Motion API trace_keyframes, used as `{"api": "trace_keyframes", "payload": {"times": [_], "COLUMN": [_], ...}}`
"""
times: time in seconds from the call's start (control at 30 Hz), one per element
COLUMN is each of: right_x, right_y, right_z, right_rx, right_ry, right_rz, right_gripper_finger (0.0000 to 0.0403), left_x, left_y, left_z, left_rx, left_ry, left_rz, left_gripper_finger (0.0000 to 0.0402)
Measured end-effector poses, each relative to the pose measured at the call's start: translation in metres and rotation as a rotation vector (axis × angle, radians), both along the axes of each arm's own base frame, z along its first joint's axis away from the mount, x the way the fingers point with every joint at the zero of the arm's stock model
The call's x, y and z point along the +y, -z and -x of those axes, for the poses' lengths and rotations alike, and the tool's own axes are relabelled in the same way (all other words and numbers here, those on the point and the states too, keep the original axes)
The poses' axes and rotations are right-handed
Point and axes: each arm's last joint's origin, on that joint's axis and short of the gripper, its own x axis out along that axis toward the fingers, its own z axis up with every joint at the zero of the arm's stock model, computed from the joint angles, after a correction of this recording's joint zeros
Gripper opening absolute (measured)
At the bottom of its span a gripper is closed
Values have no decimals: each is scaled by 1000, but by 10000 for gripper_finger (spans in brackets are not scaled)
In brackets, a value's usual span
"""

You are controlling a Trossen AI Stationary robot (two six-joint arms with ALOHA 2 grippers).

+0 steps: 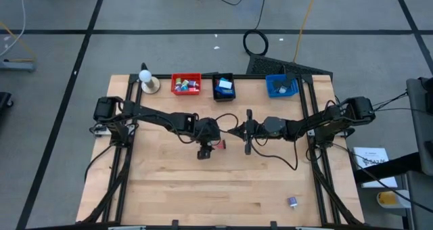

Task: Pick & Place Office items
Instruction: Put the pink hourglass into the blue bin

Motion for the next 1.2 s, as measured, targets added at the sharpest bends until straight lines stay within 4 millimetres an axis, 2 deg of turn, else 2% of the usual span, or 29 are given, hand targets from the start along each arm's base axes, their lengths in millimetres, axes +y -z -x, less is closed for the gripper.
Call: {"api": "trace_keyframes", "payload": {"times": [0.27, 0.33, 0.43, 0.5, 0.57, 0.63, 0.8, 0.9, 1.0, 1.1, 1.2], "right_x": [0, 0, 0, 0, 0, 0, 0, 0, 0, 2, 1], "right_y": [0, 0, 0, 0, 0, 0, 0, -1, -7, -12, -19], "right_z": [0, 0, 0, 0, 0, 0, 0, 0, -1, -1, -4], "right_rx": [0, 0, 1, 0, -1, 0, 0, -10, -71, -125, -177], "right_ry": [0, 0, 0, 0, 0, 0, 0, 0, -1, -2, 1], "right_rz": [0, 0, 0, 0, 0, 0, 0, -1, -7, -94, -129], "right_gripper_finger": [4, 4, 4, 4, 4, 4, 4, 4, 4, 4, 3], "left_x": [1, 1, -2, -9, -17, -24, -34, -37, -34, -28, -24], "left_y": [-3, -8, -25, -39, -47, -47, -21, -6, 10, 21, 31], "left_z": [0, 5, 16, 27, 38, 52, 95, 118, 139, 156, 171], "left_rx": [-9, 10, 3, -2, -79, -172, -394, -576, -719, -845, -907], "left_ry": [-13, 4, 25, 54, 85, 110, 121, 129, 110, 76, 58], "left_rz": [3, -10, -67, -107, -116, -108, -58, -29, -24, -20, -13], "left_gripper_finger": [295, 302, 298, 280, 249, 209, 110, 68, 39, 18, 5]}}
